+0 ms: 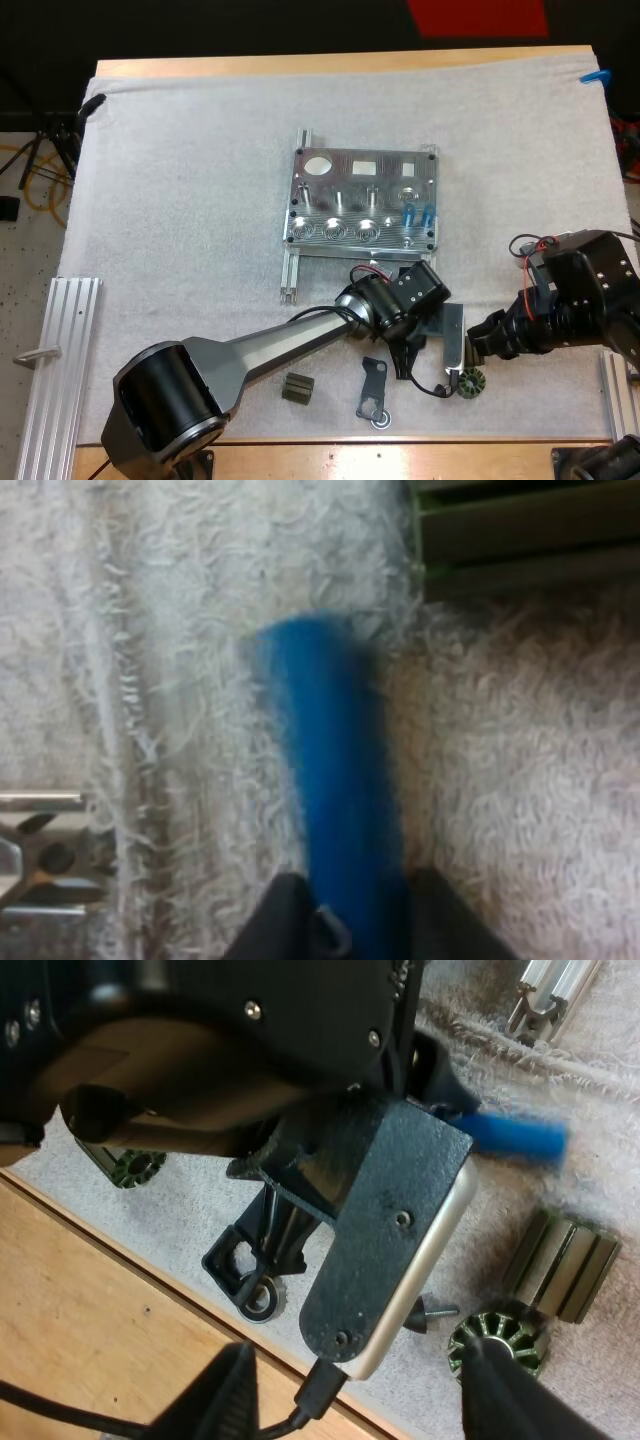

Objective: Load cells from right to left

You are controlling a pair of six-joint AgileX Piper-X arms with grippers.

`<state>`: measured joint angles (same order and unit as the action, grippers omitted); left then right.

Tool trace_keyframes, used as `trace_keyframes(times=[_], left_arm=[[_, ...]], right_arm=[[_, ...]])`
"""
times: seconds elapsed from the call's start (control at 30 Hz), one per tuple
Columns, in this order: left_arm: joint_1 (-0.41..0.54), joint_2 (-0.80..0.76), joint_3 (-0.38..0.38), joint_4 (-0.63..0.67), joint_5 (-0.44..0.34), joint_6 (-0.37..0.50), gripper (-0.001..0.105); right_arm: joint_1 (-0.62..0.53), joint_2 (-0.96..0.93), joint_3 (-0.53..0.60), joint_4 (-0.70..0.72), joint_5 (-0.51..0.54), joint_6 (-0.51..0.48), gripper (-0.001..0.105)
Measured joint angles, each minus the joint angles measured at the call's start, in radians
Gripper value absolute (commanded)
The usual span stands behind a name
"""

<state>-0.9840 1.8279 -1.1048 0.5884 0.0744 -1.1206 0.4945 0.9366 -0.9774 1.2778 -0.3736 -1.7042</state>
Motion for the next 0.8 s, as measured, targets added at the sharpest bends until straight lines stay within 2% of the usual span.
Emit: trace_keyframes(times=[0.07,0.3,0.6,0.8], left_arm=[[0.0,0.0,0.0,0.0,-0.008,-0.016,0.0],[-0.003,0.0,-0.008,0.024,-0.025,-0.025,0.0],[-0.003,-0.086,-0.008,0.048,-0.064,-0.027,0.0],[0.017,-0.126,-0.008,0.123,-0.067,-0.027,0.0]], right_arm=[[0.0,0.0,0.0,0.0,0.0,0.0,0.046],[0.0,0.0,0.0,0.0,0.0,0.0,0.046],[0.0,-0.02,0.001,-0.002,0.0,0.0,0.046],[0.0,-0.058,0.001,0.004,0.004,0.0,0.046]])
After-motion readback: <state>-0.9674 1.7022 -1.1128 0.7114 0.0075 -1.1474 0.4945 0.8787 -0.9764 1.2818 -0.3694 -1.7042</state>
